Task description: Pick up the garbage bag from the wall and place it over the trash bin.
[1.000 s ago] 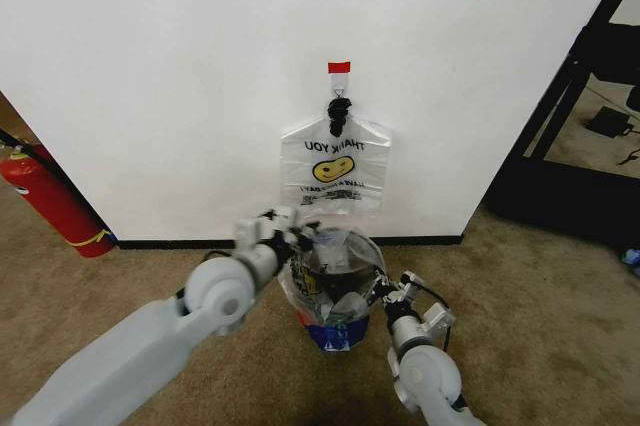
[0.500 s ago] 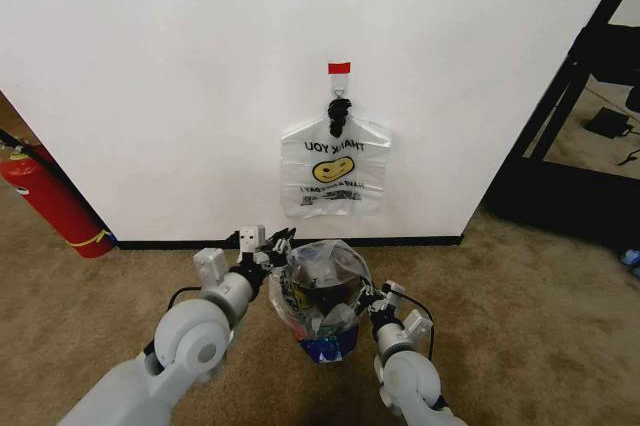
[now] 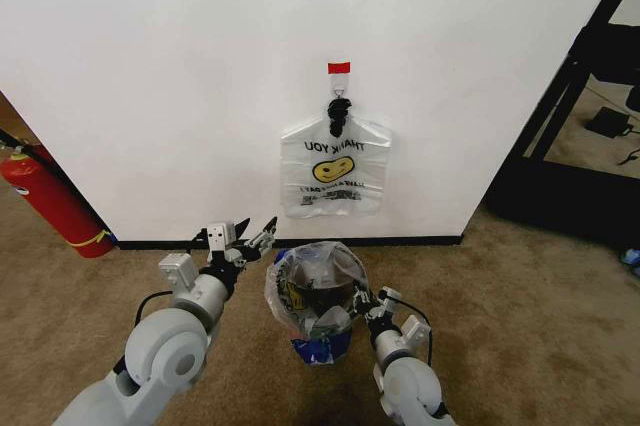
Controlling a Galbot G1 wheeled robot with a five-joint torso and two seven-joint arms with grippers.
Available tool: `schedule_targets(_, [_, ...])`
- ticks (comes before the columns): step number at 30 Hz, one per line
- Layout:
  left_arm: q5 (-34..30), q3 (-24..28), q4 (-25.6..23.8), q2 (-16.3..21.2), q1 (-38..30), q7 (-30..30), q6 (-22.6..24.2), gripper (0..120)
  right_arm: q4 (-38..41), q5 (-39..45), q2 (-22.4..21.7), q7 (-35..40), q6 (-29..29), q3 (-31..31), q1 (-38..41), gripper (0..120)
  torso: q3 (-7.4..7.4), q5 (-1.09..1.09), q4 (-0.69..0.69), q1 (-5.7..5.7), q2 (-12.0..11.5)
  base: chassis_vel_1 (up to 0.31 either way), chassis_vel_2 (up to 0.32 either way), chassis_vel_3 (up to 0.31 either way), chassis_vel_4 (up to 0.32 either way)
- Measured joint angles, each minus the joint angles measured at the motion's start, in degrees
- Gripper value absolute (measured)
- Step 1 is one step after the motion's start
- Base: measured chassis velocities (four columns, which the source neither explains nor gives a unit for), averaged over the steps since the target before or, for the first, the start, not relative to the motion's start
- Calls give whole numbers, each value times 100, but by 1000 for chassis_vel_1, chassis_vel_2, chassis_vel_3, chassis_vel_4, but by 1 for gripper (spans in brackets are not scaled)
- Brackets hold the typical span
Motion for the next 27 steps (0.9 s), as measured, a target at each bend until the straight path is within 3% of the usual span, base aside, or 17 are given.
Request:
schedule_targets(3, [71, 77, -5, -64, 19, 2, -5, 99, 153, 8, -48, 6, -5, 5, -63, 57, 0, -1, -1, 0, -1, 0, 0, 0, 0])
schedule_targets(15, [360, 23, 31, -209, 181, 75, -179, 100, 564, -28, -183, -198, 87, 40, -201, 97, -1, -1, -2, 0, -1, 0, 0, 0, 0])
schedule_targets(20, [410, -172, 22, -365, 366, 134, -253, 100, 749, -319, -229, -317, 304, 48, -287, 100, -1, -1, -1, 0, -1, 0, 0, 0, 0])
schedule_targets(24, [1106, -410, 168, -428, 704, 408, -829, 100, 1103, -1140, -273, -375, 1114, 205, -517, 100, -1, -2, -1, 0, -1, 0, 0, 0, 0])
schedule_targets(27, [1312, -518, 262, -442, 883, 523, -1243, 100, 1279, -1820, -243, -281, 1359, 446, -679, 100, -2, -1, -1, 0, 0, 0, 0, 0, 0])
